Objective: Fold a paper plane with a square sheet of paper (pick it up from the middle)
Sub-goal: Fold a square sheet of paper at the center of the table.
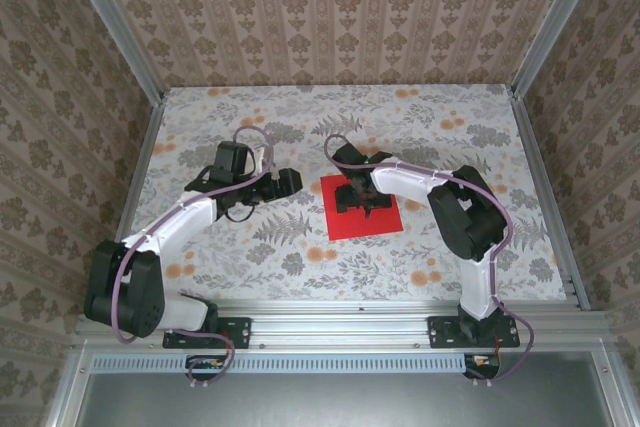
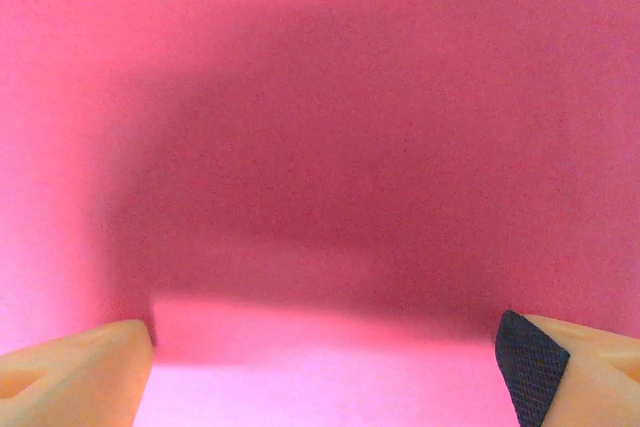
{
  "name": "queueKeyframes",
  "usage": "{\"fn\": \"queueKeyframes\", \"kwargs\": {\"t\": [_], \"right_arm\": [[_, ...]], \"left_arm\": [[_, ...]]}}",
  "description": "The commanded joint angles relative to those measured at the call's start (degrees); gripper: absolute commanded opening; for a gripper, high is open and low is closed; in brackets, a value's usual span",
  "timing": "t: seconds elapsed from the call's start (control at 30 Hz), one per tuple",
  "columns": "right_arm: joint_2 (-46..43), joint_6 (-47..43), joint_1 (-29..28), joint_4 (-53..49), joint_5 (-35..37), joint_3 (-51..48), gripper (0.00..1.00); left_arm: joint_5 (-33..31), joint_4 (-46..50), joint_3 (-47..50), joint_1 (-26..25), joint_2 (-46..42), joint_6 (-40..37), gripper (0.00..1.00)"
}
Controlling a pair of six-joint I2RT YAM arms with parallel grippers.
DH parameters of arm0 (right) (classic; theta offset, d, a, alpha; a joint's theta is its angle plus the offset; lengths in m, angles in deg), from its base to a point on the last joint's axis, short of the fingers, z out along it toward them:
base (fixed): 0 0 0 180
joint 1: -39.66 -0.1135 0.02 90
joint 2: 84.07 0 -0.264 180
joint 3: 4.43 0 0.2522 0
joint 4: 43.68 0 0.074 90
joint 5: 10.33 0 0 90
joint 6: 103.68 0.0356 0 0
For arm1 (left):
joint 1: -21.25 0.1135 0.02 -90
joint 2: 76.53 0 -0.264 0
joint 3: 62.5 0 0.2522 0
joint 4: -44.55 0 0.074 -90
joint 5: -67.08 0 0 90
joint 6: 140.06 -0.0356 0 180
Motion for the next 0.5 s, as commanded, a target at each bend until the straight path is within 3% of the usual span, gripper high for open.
{"fn": "queueKeyframes", "kwargs": {"t": [0.0,0.47], "right_arm": [[2.0,-1.1,-0.3,-0.5,1.4,1.7,0.92],[4.6,-2.0,-0.3,-1.1,1.4,1.8,0.85]], "left_arm": [[0.7,-1.5,0.4,-0.7,-0.8,0.7,1.00],[0.6,-1.6,0.3,-1.0,0.0,0.5,1.00]]}}
